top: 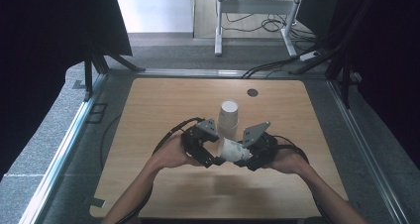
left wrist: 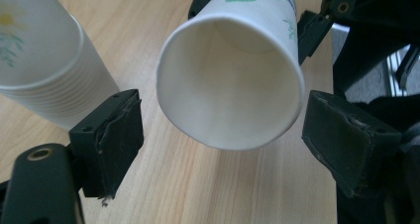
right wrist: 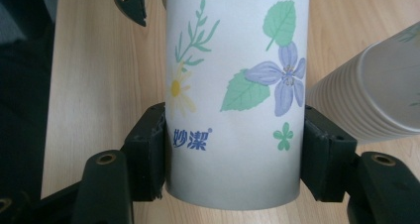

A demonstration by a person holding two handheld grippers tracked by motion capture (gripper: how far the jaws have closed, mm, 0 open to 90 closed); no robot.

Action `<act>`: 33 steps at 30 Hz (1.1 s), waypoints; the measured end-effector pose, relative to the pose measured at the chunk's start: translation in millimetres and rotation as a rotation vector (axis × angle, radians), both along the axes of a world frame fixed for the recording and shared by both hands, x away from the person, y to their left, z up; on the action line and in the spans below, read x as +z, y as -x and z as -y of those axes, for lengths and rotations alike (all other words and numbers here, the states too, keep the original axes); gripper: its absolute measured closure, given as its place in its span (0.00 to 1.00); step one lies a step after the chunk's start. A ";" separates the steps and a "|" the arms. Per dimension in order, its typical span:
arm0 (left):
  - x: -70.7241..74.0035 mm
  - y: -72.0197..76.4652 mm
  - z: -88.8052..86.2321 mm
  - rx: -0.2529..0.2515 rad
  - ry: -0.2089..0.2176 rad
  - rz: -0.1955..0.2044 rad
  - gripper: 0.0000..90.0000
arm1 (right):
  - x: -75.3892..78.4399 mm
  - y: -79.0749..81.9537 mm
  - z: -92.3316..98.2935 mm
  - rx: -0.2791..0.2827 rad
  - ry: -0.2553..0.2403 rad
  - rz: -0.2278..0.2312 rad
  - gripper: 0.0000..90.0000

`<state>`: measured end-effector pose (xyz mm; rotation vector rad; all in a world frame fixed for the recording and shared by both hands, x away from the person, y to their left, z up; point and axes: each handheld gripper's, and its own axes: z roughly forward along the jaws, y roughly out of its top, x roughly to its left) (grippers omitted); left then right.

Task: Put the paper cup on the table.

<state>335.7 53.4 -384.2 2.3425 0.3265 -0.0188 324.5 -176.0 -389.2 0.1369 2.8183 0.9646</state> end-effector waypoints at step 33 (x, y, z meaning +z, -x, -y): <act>-7.3 -7.2 2.5 -0.009 0.186 -0.104 0.33 | -31.1 5.4 23.3 -0.005 -0.319 0.008 0.41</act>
